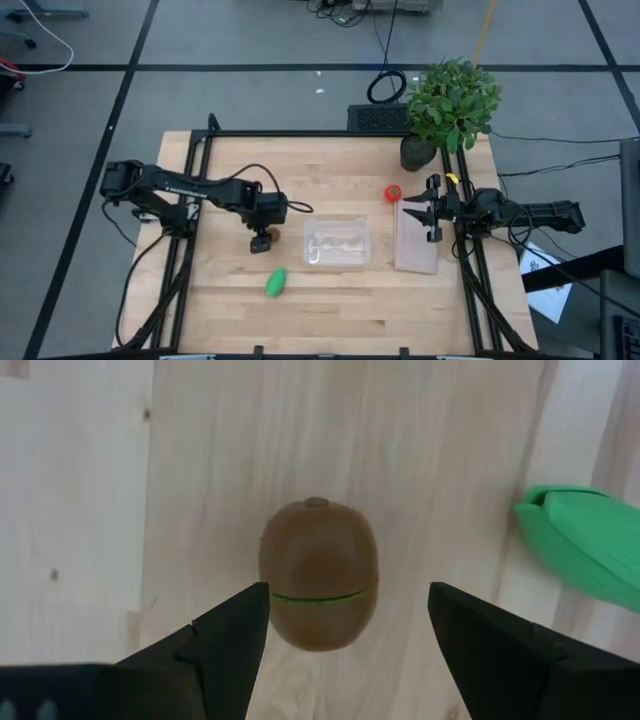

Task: Pick and placing Produce into tupperware
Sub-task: Put the kiwi into the transparent bin

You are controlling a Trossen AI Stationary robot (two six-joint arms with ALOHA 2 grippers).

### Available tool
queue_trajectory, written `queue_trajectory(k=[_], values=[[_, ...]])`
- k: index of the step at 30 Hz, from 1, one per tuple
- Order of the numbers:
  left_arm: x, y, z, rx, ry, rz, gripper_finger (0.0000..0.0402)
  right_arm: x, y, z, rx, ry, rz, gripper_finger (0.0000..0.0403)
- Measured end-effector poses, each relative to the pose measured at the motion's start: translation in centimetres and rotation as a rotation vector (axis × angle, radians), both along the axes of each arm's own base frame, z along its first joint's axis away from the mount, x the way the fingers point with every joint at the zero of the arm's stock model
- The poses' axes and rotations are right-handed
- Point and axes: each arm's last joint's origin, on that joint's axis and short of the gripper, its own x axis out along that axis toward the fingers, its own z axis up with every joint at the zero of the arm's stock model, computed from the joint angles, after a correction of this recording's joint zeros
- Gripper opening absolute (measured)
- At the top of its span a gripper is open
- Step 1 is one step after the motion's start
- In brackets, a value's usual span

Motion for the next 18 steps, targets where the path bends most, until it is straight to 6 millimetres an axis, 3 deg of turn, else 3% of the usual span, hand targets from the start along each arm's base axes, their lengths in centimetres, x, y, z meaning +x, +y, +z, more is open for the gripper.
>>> queue_trajectory(k=[8,18], values=[[0.3,0.0,0.0,0.001,-0.041,0.001,0.0280,0.0,0.0,0.0,0.000,0.000,0.000,0.0121],[-0.5,0.0,-1.9,0.012,-0.022,0.019,0.0280,0.0,0.0,0.0,0.000,0.000,0.000,0.0121]])
